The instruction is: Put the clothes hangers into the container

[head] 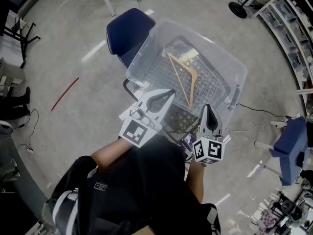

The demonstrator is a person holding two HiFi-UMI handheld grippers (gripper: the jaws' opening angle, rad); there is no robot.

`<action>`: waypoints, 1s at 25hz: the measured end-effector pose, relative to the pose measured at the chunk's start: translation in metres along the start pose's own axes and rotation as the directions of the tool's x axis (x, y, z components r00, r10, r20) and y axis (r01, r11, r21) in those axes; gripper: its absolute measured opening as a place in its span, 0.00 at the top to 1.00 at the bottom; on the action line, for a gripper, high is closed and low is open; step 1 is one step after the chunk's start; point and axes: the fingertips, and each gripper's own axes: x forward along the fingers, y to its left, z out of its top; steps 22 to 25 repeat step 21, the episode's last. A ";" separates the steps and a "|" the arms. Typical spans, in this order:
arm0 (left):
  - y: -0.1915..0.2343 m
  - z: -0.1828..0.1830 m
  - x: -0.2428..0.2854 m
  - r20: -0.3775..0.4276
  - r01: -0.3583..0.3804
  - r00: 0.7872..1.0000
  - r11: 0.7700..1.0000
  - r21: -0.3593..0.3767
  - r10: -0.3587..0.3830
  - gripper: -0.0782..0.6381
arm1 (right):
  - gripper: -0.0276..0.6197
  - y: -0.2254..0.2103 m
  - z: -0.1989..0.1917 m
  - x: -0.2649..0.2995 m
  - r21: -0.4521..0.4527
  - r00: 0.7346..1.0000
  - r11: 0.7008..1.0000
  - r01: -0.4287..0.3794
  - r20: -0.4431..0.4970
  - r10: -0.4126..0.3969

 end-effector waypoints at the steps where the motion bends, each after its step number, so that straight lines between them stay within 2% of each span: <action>1: -0.001 0.001 0.000 0.001 0.000 1.000 1.000 -0.002 0.000 0.86 | 0.94 0.000 0.001 -0.001 0.000 1.000 1.000 -0.001 0.002 0.001; 25: -0.010 0.004 -0.014 0.009 0.005 1.000 1.000 0.001 -0.005 0.86 | 0.94 0.007 0.001 -0.015 -0.006 1.000 1.000 0.001 0.019 -0.001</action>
